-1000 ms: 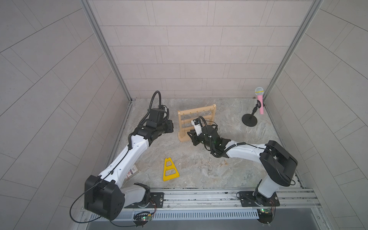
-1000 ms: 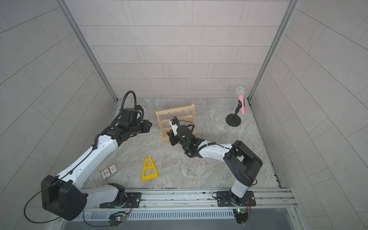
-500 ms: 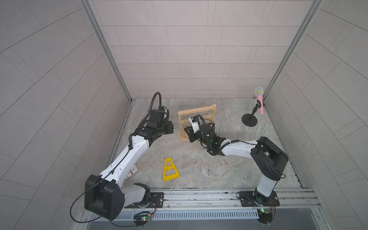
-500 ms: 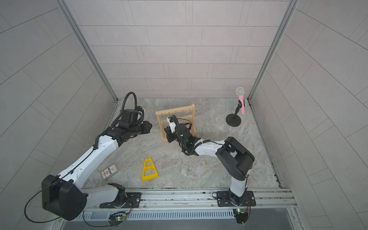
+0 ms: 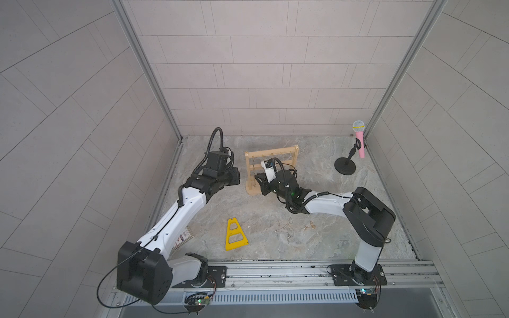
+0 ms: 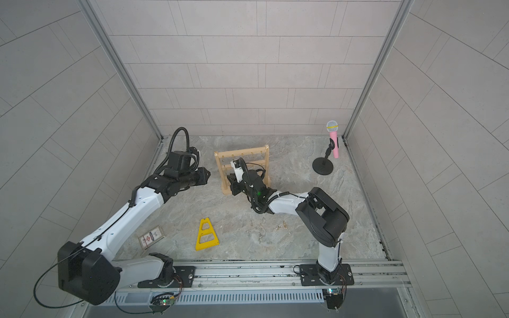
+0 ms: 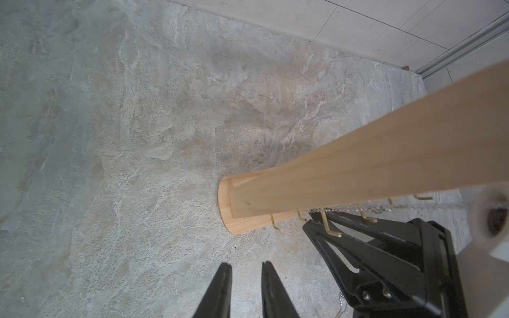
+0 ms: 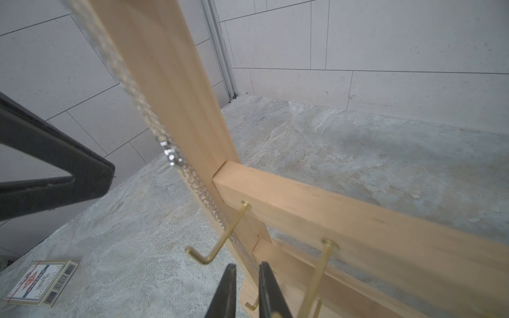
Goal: Hang the necklace on the jewelry display stand
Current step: Hang the necklace on the stand.
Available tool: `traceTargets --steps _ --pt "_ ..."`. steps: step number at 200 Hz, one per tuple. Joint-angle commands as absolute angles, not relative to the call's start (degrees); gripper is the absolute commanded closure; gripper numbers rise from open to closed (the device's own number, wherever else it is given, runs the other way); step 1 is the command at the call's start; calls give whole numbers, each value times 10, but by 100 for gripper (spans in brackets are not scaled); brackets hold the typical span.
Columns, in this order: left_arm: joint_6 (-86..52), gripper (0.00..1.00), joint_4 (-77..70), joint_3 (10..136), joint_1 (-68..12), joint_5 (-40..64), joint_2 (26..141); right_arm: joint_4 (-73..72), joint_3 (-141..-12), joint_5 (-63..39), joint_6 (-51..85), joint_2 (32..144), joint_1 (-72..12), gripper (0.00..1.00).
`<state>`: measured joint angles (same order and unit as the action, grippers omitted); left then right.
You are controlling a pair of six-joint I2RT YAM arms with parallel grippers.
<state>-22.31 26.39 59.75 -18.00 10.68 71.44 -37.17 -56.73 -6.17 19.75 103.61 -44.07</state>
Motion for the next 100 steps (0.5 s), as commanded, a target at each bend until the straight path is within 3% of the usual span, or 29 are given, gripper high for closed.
traceTargets --steps 1,66,100 --pt "-226 76 263 594 -176 108 708 -404 -553 -51 191 1032 -444 82" --pt "-242 73 265 598 -177 108 708 -402 -515 24 149 990 -480 80" --pt "-250 70 268 596 -176 104 691 -476 -488 83 126 1008 -501 81"
